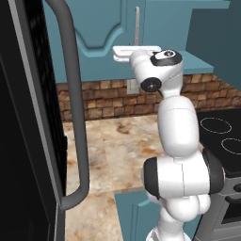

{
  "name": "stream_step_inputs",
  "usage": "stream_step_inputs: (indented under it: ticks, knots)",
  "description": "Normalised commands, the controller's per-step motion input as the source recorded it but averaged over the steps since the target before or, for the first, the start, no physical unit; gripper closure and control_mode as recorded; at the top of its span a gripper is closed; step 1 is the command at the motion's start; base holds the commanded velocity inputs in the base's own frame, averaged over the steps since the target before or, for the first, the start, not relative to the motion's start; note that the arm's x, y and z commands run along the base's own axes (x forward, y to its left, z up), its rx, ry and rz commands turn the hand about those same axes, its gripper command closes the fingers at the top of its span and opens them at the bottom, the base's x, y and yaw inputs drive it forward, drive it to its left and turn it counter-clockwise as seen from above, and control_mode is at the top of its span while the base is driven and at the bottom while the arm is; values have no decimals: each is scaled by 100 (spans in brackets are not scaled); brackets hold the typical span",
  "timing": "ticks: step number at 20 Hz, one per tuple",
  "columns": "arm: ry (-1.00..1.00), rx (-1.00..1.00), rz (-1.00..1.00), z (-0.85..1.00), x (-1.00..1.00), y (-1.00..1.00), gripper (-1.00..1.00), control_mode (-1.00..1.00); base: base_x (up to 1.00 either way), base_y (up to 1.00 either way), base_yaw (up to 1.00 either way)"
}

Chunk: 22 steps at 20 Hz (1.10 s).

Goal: Open the cabinet, retrieve the rolling pin, and place it next to the meat on the cutting board to prepare for tenderizing.

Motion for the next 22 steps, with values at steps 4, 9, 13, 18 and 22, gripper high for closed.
stream_step_inputs:
  ticks: [4,9,13,18,22]
  knots:
    - [1,-3,0,-8,0,30,100,-100,0,0,0]
    - [4,-7,0,-4,-1,39,100,-100,0,0,0]
    - [0,-3,0,0,-44,31,100,-100,0,0,0]
    - [0,-1,0,0,-70,32,100,-100,0,0,0]
    - [0,0,0,0,-82,31,100,-100,0,0,0]
